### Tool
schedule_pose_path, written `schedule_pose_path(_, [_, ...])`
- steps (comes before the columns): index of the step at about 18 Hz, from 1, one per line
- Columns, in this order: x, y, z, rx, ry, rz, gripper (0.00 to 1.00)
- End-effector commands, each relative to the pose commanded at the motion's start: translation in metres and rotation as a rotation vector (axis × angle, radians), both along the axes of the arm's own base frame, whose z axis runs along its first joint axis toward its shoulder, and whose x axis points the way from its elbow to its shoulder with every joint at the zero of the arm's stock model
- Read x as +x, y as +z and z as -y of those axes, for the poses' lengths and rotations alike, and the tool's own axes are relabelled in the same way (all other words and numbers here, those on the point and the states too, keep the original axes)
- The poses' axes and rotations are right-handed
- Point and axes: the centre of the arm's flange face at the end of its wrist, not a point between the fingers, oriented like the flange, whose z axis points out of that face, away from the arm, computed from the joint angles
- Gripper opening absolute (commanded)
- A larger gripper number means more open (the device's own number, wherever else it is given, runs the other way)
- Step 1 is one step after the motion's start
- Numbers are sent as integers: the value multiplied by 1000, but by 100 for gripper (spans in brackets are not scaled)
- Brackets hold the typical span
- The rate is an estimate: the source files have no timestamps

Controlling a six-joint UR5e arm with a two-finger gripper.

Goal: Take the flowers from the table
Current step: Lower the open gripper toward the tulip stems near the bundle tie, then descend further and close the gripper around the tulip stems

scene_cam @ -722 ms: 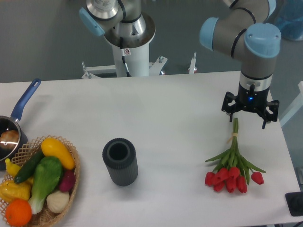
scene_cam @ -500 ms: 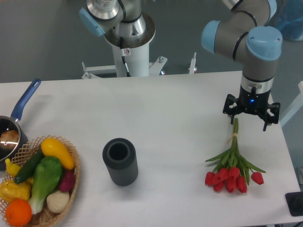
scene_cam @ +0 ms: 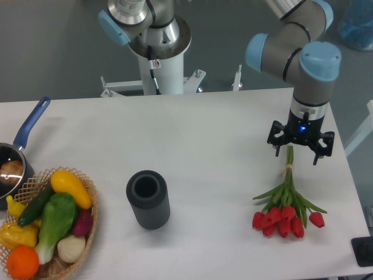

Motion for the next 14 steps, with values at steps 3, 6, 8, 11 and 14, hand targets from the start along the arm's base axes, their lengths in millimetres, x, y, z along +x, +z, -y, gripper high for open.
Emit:
schedule_pose_path(3, [-8,-15,-6,7,67,25,100])
schedule_pose_path(6, [-17,-40,-20,6,111,63,100])
schedule_pose_path(8, [-30,-55,-26,3,114,71,100])
schedule_pose_path(11, [-36,-61,-28,6,114,68,100])
schedule_pose_path(14, [-45,-61,-28,9,117,60,100])
